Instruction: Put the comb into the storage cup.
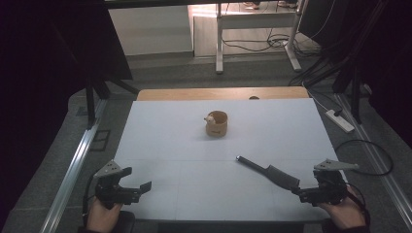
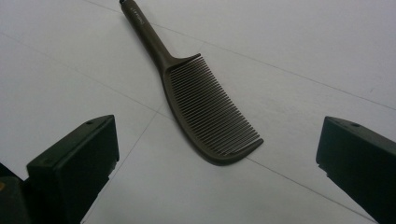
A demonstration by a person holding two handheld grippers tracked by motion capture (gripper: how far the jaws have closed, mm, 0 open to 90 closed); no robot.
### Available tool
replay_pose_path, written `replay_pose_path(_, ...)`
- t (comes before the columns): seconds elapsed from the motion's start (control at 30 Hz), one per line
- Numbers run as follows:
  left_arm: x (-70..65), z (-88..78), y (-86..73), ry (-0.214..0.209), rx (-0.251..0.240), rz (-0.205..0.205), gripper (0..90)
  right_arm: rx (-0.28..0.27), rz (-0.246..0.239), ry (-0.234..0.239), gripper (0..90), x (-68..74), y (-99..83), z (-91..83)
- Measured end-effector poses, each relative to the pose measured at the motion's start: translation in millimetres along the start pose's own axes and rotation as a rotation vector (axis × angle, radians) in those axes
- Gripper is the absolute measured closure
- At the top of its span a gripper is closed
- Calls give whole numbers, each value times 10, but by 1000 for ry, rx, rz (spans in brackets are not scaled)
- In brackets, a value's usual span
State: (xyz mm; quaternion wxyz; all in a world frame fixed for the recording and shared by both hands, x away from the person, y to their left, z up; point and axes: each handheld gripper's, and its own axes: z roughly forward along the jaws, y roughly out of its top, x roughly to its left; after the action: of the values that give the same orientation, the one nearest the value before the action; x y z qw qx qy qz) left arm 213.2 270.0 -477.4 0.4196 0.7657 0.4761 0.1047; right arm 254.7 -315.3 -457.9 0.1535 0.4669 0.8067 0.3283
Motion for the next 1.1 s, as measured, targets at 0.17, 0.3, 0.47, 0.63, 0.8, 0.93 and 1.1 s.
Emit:
replay_pose_path(0.17,-1,4,1,-1,2,1,7,12,-16,12,0,10,7,12)
replay_pose_path(0.3,3,5,1,-4,4,-1,9,-5,-70,6,0,43,10,7)
replay_pose_path(0.47,7,6,2,-7,5,-3,10,-23,-91,23,0,53,33,15)
replay_pose_path(0.63,9,7,2,-10,5,-4,12,-32,-99,45,0,57,47,26)
replay_pose_path(0.8,10,8,2,-10,5,-6,14,-20,-95,62,0,58,68,56)
replay_pose_path(0.93,12,8,2,-10,7,-7,15,-8,-100,69,0,72,80,86)
replay_pose_path(1.1,14,9,2,-12,7,-8,17,13,-102,53,0,96,98,126)
